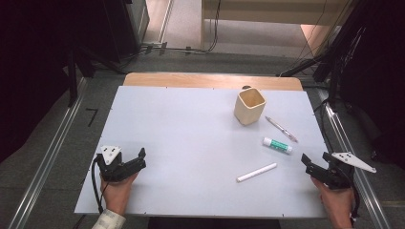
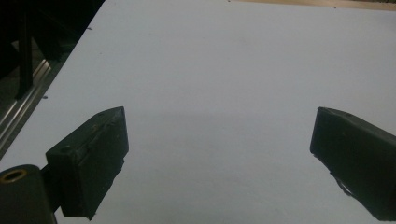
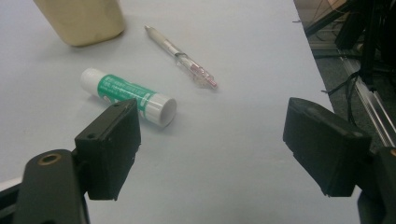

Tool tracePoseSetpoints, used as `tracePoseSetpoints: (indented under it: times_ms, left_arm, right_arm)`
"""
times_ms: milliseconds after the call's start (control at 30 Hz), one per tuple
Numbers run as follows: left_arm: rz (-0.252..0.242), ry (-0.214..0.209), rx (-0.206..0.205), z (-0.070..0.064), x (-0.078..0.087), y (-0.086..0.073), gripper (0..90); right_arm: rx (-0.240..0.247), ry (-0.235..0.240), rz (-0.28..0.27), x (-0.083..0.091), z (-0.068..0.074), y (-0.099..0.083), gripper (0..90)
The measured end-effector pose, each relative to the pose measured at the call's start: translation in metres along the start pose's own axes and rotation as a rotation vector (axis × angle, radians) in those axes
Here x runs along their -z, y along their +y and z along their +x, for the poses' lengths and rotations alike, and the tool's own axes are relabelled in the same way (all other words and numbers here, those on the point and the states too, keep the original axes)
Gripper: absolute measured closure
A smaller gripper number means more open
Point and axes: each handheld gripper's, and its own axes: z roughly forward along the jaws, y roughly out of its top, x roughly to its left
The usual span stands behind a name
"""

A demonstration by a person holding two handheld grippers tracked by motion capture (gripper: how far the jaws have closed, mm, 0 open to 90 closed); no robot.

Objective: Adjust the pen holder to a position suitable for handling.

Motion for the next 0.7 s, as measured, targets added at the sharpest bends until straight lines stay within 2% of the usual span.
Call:
tracePoseSetpoints:
  times_ms: [100,433,700]
  left_arm:
    - [0.004,0.000,0.000,0.000,0.000,0.000,5.2]
    - [0.004,-0.009,0.014,0.002,0.001,0.000,5.2]
    - [0.006,-0.013,0.024,0.004,0.001,-0.001,5.2]
  right_arm:
    - [0.000,0.000,-0.001,0.000,0.001,0.001,17.5]
    - [0.034,0.061,0.015,-0.013,0.015,0.017,17.6]
    - [0.048,0.075,0.021,-0.026,0.023,0.030,17.6]
